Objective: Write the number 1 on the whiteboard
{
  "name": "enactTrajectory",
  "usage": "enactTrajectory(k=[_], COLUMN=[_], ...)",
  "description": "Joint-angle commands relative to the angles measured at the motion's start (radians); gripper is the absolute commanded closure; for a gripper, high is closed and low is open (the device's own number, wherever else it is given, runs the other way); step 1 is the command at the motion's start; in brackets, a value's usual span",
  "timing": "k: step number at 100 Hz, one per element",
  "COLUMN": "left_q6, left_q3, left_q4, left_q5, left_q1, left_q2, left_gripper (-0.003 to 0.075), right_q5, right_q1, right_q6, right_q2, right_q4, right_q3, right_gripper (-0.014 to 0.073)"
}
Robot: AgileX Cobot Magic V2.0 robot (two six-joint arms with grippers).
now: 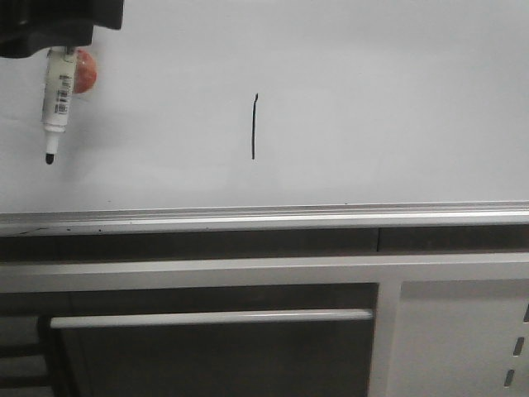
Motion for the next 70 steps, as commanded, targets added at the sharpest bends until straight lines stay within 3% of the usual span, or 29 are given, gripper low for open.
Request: enactTrajectory(k=[1, 35, 70], left_q6=[-0.013, -0.016, -0.063], left_q3=[-0.045, -0.075, -0.093], left_q4=[0.076, 0.076, 0.076], left_q5=[0.061, 0.113, 0.053], left_q1=[-0.008, -0.002, 0.077], left_q2=[0.0, 0.055, 0.06], left_gripper=[0.0741, 0.0741, 0.0741], right_q5=[-0.03, -0.036, -0.049], right_q1=[-0.004, -0.004, -0.004], right_q6=[-0.002, -0.002, -0.002], right_q2=[-0.006, -0.006, -0.006], right_q4=[0.004, 0.004, 0.004], right_q3=[-0.03, -0.03, -0.03], right_gripper=[0.0262, 0.0262, 0.0262])
